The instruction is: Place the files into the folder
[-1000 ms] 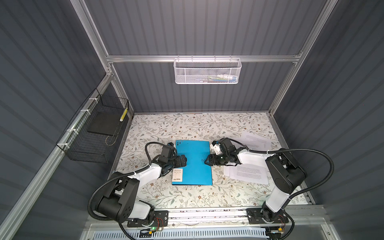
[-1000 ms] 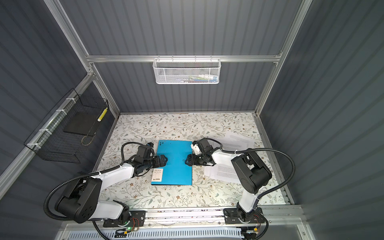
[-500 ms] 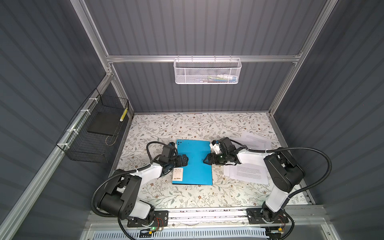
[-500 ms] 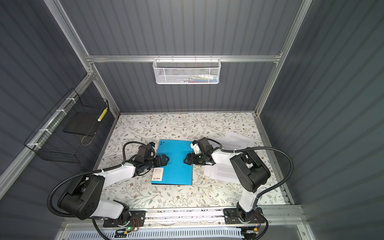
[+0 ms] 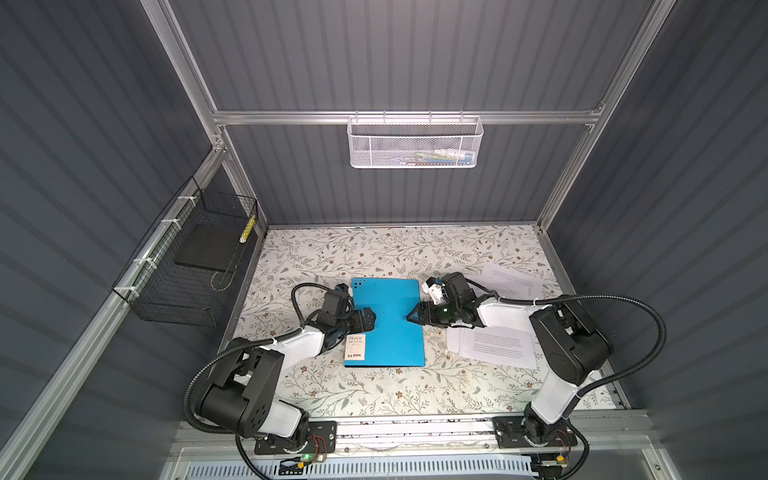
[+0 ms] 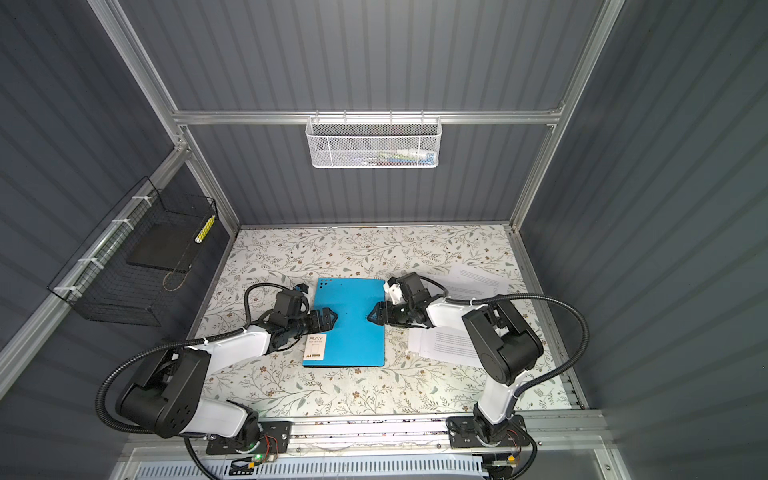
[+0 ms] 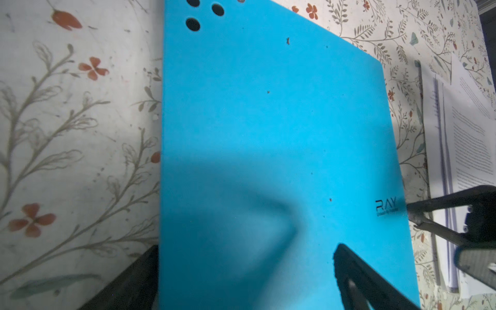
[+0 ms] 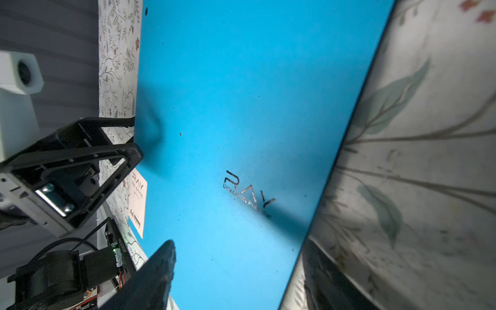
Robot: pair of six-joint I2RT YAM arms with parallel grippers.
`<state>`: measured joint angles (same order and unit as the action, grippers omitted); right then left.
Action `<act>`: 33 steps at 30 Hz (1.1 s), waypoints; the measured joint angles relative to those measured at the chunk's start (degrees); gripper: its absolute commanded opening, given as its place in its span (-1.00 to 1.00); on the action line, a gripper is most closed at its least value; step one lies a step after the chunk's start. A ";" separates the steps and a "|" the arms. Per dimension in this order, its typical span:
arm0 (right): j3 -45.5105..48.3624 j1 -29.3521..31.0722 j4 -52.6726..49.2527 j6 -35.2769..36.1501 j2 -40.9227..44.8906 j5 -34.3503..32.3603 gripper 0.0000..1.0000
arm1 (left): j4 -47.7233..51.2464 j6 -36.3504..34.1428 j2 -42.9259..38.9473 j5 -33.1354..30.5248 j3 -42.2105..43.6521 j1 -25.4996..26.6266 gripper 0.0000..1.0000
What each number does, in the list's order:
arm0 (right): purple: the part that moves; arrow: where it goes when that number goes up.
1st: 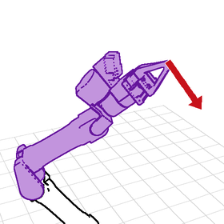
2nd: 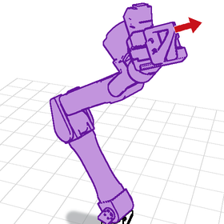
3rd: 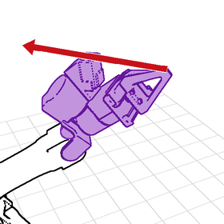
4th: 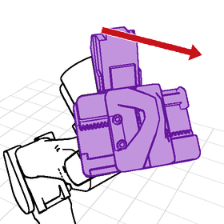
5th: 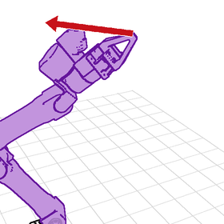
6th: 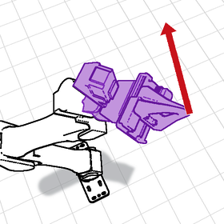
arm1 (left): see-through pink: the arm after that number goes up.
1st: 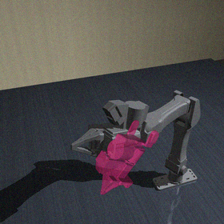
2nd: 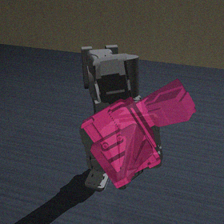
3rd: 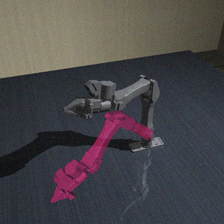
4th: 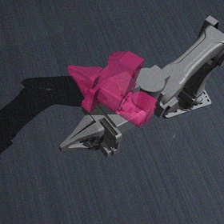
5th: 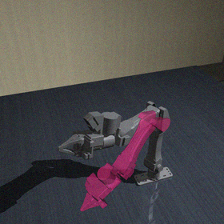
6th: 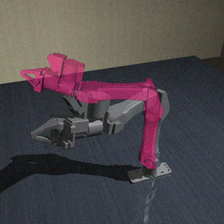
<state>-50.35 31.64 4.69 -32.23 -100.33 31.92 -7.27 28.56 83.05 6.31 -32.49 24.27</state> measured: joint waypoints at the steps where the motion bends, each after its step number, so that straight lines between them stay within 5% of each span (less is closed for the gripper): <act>1: 0.24 0.00 0.46 0.00 0.61 0.39 0.48 | 0.00 -0.07 0.00 -0.26 -0.02 0.00 0.98; 26: 0.74 -0.42 3.63 0.28 6.38 2.82 0.45 | 0.02 -0.68 0.00 -1.84 -2.16 -0.70 0.98; 33: -1.11 1.84 8.13 -0.20 9.73 7.32 0.45 | -6.73 -0.63 0.02 3.45 -2.16 0.57 0.99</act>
<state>-51.46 33.47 12.82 -32.42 -90.61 39.24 -14.00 27.92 83.07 9.76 -34.65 24.84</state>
